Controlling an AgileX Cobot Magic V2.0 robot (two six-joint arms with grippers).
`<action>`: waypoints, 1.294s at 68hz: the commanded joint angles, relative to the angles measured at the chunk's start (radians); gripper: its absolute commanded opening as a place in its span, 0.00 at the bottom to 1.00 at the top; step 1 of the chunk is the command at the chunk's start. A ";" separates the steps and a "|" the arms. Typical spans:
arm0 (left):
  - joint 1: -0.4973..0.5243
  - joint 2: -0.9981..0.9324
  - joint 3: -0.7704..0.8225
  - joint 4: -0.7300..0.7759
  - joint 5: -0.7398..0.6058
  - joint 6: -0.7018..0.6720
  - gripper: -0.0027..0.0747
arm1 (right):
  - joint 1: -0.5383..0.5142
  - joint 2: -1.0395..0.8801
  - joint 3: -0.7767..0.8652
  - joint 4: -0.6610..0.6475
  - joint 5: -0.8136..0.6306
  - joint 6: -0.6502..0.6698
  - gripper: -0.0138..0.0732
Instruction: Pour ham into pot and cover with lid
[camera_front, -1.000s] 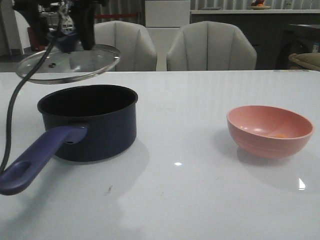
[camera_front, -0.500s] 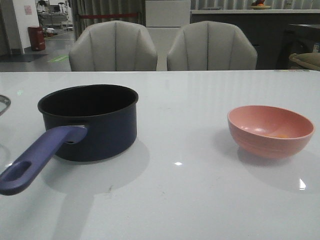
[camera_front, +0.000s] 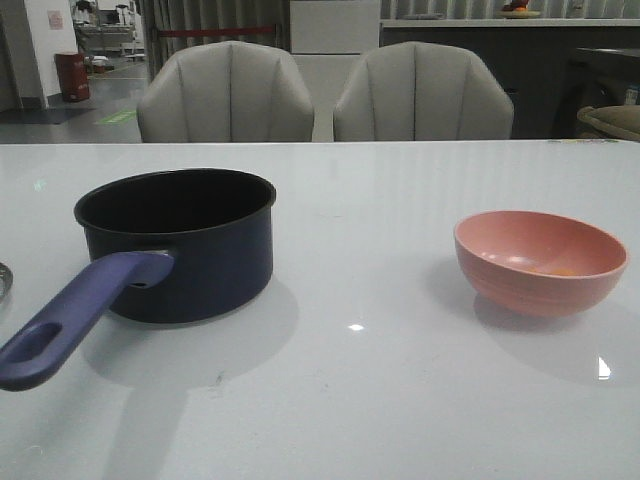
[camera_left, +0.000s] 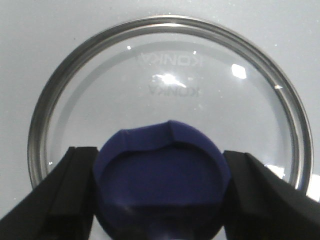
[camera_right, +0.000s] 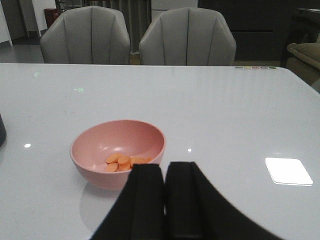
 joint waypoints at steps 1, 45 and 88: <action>0.001 -0.055 -0.022 0.020 -0.031 -0.001 0.22 | 0.002 -0.019 -0.005 0.001 -0.084 -0.001 0.33; 0.001 0.000 -0.019 0.010 0.002 0.033 0.58 | 0.002 -0.019 -0.005 0.001 -0.084 -0.001 0.33; 0.001 -0.080 -0.019 -0.044 -0.003 0.079 0.67 | 0.002 -0.019 -0.005 0.001 -0.084 -0.001 0.33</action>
